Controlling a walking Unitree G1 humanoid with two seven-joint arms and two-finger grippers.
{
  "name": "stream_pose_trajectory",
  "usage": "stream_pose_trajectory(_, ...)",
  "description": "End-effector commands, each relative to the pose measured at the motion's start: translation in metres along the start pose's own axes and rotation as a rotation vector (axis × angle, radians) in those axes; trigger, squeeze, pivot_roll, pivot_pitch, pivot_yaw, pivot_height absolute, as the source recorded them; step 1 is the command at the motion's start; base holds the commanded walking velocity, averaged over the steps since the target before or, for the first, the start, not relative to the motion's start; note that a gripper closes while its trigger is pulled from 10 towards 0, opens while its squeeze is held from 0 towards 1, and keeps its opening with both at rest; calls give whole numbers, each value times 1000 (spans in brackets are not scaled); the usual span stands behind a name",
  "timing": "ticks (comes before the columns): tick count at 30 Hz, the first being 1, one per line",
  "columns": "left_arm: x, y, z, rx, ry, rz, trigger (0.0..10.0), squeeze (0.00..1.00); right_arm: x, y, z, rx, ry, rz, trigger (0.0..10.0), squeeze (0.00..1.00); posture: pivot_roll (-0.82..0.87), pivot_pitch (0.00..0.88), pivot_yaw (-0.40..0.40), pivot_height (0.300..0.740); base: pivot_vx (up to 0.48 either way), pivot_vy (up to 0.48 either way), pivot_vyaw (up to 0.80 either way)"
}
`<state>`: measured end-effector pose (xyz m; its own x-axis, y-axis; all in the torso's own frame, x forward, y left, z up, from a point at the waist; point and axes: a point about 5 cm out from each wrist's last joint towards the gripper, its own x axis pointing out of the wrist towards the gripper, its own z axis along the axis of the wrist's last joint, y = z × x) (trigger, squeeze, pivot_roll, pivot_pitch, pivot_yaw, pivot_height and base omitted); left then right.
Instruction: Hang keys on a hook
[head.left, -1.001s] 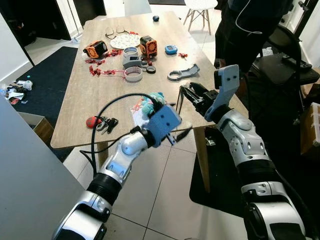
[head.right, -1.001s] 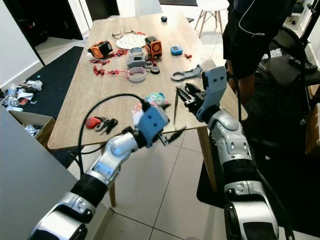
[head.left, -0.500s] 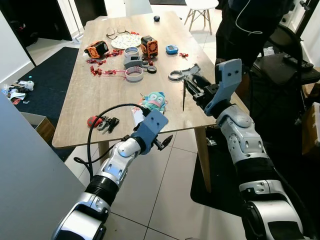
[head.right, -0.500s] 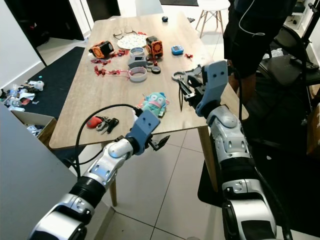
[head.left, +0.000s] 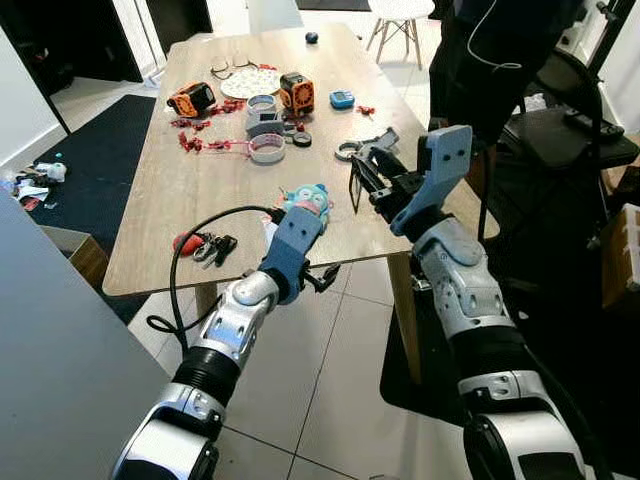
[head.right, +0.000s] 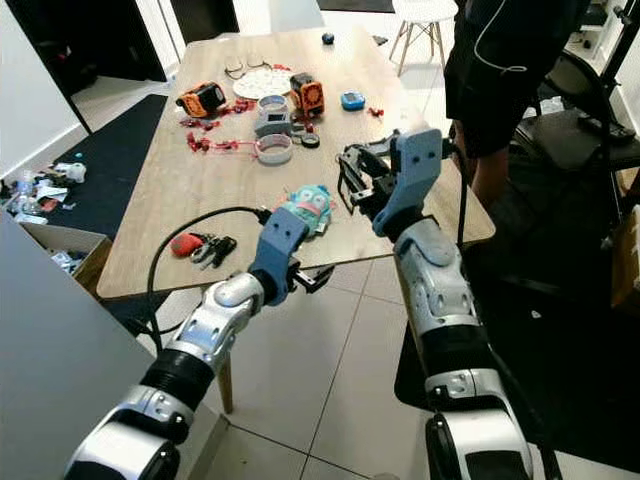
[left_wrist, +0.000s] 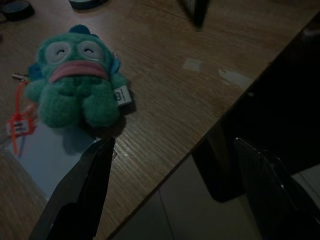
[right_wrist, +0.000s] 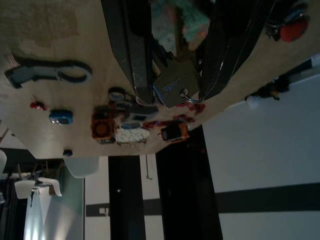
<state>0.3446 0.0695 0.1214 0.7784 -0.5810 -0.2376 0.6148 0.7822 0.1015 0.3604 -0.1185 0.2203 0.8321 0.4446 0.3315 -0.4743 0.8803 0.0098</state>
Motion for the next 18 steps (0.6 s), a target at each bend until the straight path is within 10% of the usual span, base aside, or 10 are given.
stream_pose_trajectory(1,-1,0,7,-38,-21,-10,10000,0,0,5,1,15,-25,21,10000,0,-94,65,78,740,0,0,0)
stream_pose_trajectory(18,-13,-18,31,-177,-68,-156,10000,0,-1,27,1,70,-80,113,10000,0,-85,79,81,740,0,0,0)
